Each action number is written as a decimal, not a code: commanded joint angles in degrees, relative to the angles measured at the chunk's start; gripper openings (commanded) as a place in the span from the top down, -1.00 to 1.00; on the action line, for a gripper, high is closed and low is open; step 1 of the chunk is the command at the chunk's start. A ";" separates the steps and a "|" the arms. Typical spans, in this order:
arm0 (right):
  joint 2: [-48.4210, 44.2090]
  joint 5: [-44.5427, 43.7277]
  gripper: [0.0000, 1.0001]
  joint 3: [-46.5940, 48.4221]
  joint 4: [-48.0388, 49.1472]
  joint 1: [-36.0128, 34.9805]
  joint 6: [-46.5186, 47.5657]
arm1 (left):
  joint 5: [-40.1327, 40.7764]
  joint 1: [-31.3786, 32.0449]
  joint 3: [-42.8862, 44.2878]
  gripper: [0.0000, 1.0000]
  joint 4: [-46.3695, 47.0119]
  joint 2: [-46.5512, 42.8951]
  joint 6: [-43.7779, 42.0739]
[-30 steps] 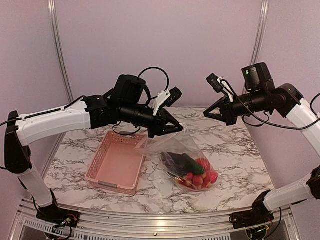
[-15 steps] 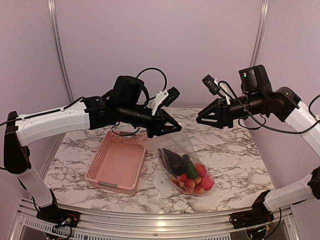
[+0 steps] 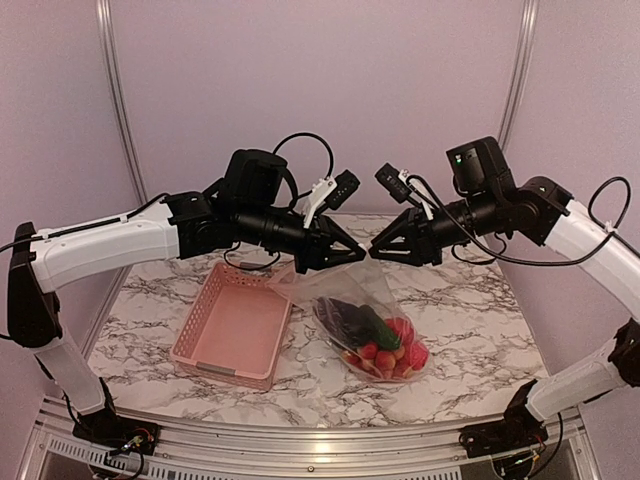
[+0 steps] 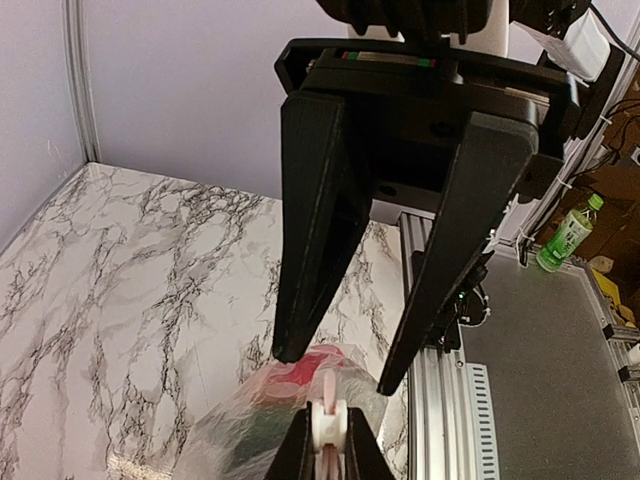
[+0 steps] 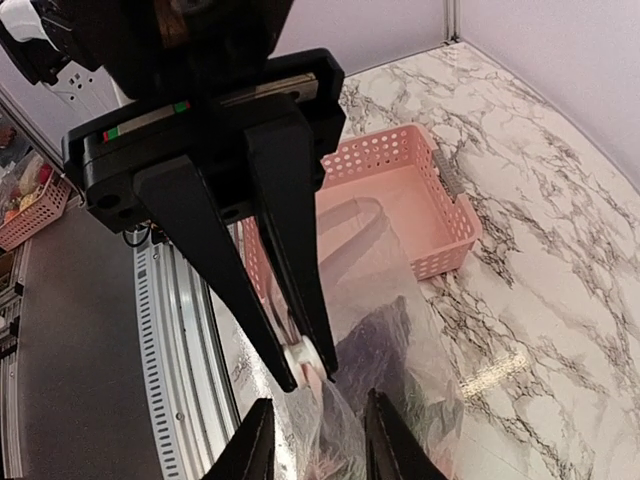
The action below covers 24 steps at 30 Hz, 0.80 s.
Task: Place the food in the zip-top bag and seal the zipper
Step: Hold the zipper food storage bag at the center of the board.
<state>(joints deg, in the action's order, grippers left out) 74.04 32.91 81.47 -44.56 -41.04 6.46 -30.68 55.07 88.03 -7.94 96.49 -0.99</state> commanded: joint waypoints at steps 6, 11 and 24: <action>2.16 0.84 0.53 -0.13 1.80 -0.93 2.37 | -1.55 -0.22 1.97 0.84 1.18 -0.49 0.53; 2.06 1.14 0.69 -0.32 1.45 -0.98 2.96 | -1.36 -0.22 2.31 0.84 1.18 -0.23 0.55; 1.46 1.96 1.00 1.80 0.27 -1.02 4.33 | -1.32 -0.21 2.76 0.61 0.40 0.51 0.07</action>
<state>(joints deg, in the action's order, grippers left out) 75.85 34.41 81.45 -43.86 -41.41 9.76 -31.05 54.96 89.27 -7.90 96.51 -0.47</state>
